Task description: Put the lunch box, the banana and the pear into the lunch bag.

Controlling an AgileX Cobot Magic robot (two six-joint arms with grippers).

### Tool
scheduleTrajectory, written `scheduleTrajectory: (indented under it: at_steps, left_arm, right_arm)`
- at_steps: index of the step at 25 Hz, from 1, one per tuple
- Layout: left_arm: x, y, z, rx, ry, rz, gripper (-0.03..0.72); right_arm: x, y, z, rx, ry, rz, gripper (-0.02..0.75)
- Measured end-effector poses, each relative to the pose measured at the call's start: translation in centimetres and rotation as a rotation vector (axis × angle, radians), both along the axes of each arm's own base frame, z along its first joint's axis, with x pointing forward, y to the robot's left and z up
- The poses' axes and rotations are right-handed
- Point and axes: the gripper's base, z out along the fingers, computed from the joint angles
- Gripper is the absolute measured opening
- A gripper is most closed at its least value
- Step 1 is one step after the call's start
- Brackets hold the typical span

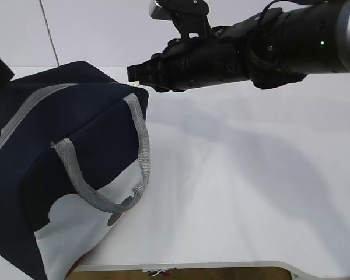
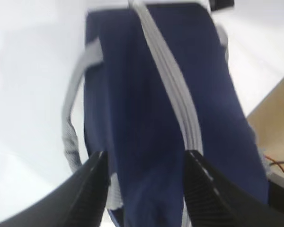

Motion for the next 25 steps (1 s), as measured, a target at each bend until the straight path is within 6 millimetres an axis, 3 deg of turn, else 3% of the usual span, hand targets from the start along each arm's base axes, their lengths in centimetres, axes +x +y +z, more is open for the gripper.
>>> scheduleTrajectory:
  at_steps: [3, 7, 15, 20, 23, 25]
  left_arm:
    - [0.9, -0.5, 1.1, -0.019, -0.021, 0.004, 0.392]
    - [3.4, -1.4, 0.6, -0.022, 0.009, 0.002, 0.393]
    - [8.6, -2.8, -3.1, 0.001, 0.123, 0.000, 0.393]
    - [10.6, -3.4, -5.6, 0.018, 0.186, 0.002, 0.391]
    - [10.9, -3.5, -6.2, 0.020, 0.202, 0.002, 0.358]
    - [10.9, -3.5, -6.2, 0.023, 0.201, -0.005, 0.276]
  right_arm:
    - [0.0, 0.0, 0.0, 0.000, -0.001, 0.005, 0.013]
    - [0.0, 0.1, 0.2, 0.005, -0.001, 0.014, 0.012]
    - [0.0, 0.3, 0.6, 0.015, -0.007, 0.027, 0.013]
    - [0.0, 0.3, 0.7, 0.017, -0.008, 0.028, 0.012]
    - [0.0, 0.3, 0.7, 0.017, -0.008, 0.028, 0.013]
    - [0.0, 0.3, 0.7, 0.017, -0.008, 0.028, 0.013]
